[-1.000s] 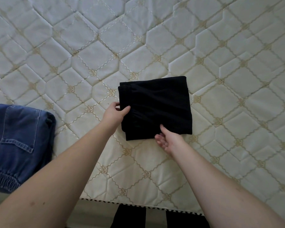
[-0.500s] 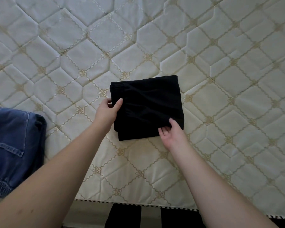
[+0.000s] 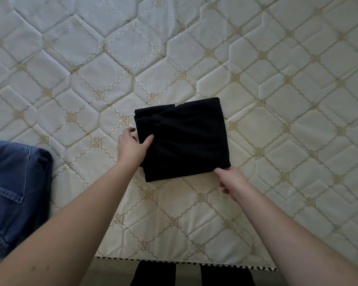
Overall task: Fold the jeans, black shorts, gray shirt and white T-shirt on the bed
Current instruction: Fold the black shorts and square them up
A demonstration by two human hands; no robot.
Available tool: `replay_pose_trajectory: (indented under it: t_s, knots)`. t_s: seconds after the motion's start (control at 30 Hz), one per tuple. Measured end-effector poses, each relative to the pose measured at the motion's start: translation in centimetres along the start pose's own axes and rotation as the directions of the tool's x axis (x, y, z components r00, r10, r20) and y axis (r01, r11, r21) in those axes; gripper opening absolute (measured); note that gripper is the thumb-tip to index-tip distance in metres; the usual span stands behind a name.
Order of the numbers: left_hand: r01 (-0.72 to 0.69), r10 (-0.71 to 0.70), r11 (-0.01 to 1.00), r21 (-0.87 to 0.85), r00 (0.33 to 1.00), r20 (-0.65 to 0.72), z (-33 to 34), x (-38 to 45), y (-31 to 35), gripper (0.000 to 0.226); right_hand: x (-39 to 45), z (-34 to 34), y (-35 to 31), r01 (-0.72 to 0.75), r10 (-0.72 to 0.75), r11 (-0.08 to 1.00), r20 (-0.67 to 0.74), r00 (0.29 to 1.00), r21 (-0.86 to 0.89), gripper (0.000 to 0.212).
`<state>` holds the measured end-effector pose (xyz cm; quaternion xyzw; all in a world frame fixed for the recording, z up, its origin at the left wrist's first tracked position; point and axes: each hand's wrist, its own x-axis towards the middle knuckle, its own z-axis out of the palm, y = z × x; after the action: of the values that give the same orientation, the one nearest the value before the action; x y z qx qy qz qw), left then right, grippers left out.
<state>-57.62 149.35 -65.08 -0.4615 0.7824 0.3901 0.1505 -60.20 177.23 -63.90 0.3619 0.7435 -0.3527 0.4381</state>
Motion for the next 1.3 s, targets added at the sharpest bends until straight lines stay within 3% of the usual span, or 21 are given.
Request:
replay_pose_trajectory:
  t_s: [0.07,0.13,0.17,0.27,0.37,0.43,0.47,0.57,0.73,0.87,1.07,1.2,1.3]
  knots:
    - [0.042,-0.042,0.998,-0.055,0.999,-0.008,0.1,-0.1,-0.1,0.081,0.2,-1.0,-0.1,0.125,-0.135,0.991,-0.242,0.961,-0.055,0.019]
    - [0.119,-0.107,0.971,-0.207,0.992,0.066,0.4,-0.3,-0.1,0.080,-0.1,-1.3,-1.1,0.346,-0.364,0.931,-0.413,0.835,-0.119,0.015]
    - [0.153,-0.130,0.953,-0.260,0.986,0.105,0.4,-0.5,0.0,0.078,-0.4,-1.0,-1.8,0.473,-0.512,0.858,-0.418,0.750,-0.203,0.019]
    - [0.215,-0.153,0.922,-0.322,0.966,0.207,0.5,-0.4,0.3,0.065,-1.0,1.8,-4.6,0.693,-0.837,0.541,-0.217,0.503,-0.477,0.044]
    - [0.165,-0.105,0.937,-0.308,0.974,0.201,0.8,0.0,0.1,0.053,-0.4,5.7,-7.5,0.718,-0.928,0.219,0.087,0.363,-0.661,0.059]
    - [0.060,-0.029,0.956,-0.289,0.993,0.111,1.2,0.0,-0.3,0.043,0.7,8.1,-8.3,0.687,-0.912,0.049,0.248,0.328,-0.725,0.062]
    - [0.022,0.002,0.956,-0.291,0.997,0.081,1.4,-0.2,-0.5,0.041,1.4,9.0,-8.2,0.661,-0.887,-0.007,0.310,0.343,-0.751,0.063]
    - [-0.005,0.031,0.943,-0.333,0.997,0.073,2.3,-0.4,-1.5,0.038,3.6,9.7,-6.7,0.580,-0.847,-0.099,0.375,0.377,-0.808,0.065]
    - [0.050,-0.015,0.947,-0.317,0.993,0.114,2.6,1.1,-1.3,0.040,6.9,4.6,-7.5,0.440,-0.881,0.009,0.201,0.429,-0.898,0.067]
    - [0.096,-0.050,0.946,-0.309,0.987,0.154,2.5,1.2,-0.6,0.045,7.8,1.7,-7.4,0.400,-0.863,0.075,0.141,0.485,-0.913,0.068]
    - [0.150,-0.093,0.925,-0.349,0.980,0.176,2.6,0.5,0.3,0.045,7.5,0.0,-6.8,0.391,-0.799,0.333,-0.036,0.601,-0.858,0.075]
    - [0.149,-0.057,0.897,-0.417,0.973,0.225,1.7,0.9,-0.1,0.033,7.0,-1.9,-5.4,0.414,-0.779,0.548,-0.264,0.569,-0.726,0.065]
    - [0.216,-0.060,0.832,-0.511,0.951,0.304,0.8,0.1,-0.3,0.034,5.8,-1.4,-4.1,0.570,-0.778,0.553,-0.133,0.614,-0.607,0.061]
